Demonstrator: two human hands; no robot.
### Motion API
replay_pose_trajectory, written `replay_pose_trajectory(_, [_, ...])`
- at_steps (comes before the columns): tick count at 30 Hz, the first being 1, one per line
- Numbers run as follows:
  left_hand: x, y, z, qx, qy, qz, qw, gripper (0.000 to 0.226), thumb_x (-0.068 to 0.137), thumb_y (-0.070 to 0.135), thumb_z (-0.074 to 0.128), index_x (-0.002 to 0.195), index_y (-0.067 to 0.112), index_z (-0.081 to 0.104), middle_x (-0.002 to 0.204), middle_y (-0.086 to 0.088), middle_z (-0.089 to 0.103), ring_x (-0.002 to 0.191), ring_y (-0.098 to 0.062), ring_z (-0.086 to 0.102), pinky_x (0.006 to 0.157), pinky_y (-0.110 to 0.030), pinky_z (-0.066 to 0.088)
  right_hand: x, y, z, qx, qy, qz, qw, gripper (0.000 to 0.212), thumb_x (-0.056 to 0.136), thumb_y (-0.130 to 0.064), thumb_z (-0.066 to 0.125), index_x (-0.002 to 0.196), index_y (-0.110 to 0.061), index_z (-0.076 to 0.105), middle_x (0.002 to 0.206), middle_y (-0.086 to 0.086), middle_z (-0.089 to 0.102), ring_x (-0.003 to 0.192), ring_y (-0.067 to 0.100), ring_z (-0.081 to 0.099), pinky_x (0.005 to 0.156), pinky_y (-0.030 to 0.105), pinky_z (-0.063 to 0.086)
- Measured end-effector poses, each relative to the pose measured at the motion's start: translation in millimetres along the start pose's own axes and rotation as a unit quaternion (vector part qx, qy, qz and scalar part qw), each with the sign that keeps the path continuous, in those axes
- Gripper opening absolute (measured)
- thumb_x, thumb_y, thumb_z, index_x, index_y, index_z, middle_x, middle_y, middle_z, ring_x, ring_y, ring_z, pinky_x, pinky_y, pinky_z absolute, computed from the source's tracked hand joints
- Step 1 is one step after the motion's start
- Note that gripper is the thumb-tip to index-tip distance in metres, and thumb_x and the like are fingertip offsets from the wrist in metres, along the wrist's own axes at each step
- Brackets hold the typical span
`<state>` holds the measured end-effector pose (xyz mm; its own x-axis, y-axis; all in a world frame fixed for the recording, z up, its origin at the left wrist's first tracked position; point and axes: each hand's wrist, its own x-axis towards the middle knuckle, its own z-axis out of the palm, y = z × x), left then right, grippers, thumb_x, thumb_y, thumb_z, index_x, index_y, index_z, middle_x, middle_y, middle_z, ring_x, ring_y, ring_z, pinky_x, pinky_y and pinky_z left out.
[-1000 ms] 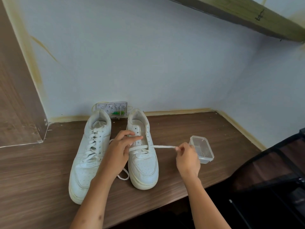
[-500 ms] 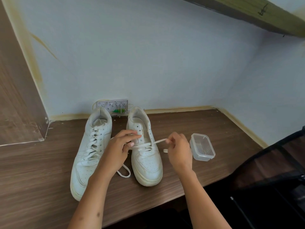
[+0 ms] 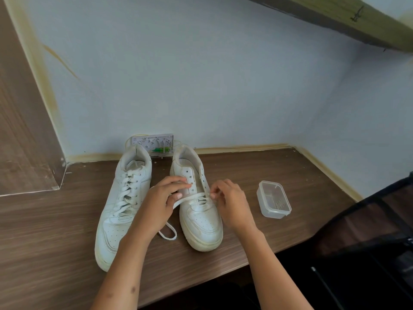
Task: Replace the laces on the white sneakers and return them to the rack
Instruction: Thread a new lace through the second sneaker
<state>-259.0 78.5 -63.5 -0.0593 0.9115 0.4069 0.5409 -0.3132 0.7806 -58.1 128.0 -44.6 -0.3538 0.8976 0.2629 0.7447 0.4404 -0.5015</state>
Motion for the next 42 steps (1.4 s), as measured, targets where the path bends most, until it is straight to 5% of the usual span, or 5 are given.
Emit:
replay_pose_trajectory(11, [0.8,0.2,0.8,-0.005,0.006,0.001,1.000,0.036,0.094,-0.002,0.054,0.114,0.021,0.071,0.123,0.014,0.059,0.117,0.009,0.048,0.093,-0.002,0.036,-2.1,4.3,1.1,0.051,0.010,0.027,0.998,0.013,0.096,-0.015,0.056,0.087,-0.023,0.060,0.087,-0.015,0.054,0.082,0.007,0.055,0.078,0.032,0.048])
replay_pose_trajectory(17, [0.4,0.7,0.4,-0.005,0.005,-0.002,1.000,0.037,0.095,-0.002,0.052,0.114,0.022,0.072,0.123,0.015,0.058,0.117,0.010,0.047,0.091,-0.001,0.035,-4.6,18.7,-2.3,-0.020,0.136,0.214,0.967,0.012,0.097,-0.011,0.050,0.088,-0.018,0.054,0.095,-0.001,0.057,0.088,0.023,0.058,0.084,0.046,0.049])
replay_pose_trajectory(27, [0.2,1.1,-1.0,-0.010,0.007,-0.003,1.000,0.035,0.095,-0.001,0.052,0.114,0.021,0.072,0.123,0.015,0.058,0.116,0.011,0.048,0.091,-0.001,0.036,-0.7,1.5,4.1,0.022,-0.004,0.020,1.000,0.007,0.097,-0.023,0.057,0.091,-0.027,0.060,0.094,-0.016,0.053,0.094,0.013,0.046,0.085,0.030,0.040])
replay_pose_trajectory(34, [0.7,0.1,-0.1,-0.001,0.009,-0.002,1.000,0.037,0.095,-0.002,0.051,0.114,0.023,0.071,0.122,0.017,0.059,0.114,0.012,0.049,0.093,-0.002,0.036,-4.1,19.6,-4.4,0.026,0.142,0.235,0.961,0.016,0.095,-0.002,0.046,0.087,-0.016,0.050,0.092,0.001,0.057,0.082,0.021,0.059,0.071,0.040,0.053])
replay_pose_trajectory(42, [0.1,0.4,-0.2,-0.008,0.007,-0.008,1.000,0.036,0.095,-0.001,0.052,0.113,0.022,0.072,0.122,0.017,0.059,0.117,0.009,0.049,0.093,-0.002,0.036,-1.3,3.6,3.0,0.038,-0.033,0.017,0.999,0.012,0.096,-0.027,0.058,0.107,-0.029,0.063,0.108,-0.014,0.052,0.106,0.012,0.038,0.089,0.028,0.034])
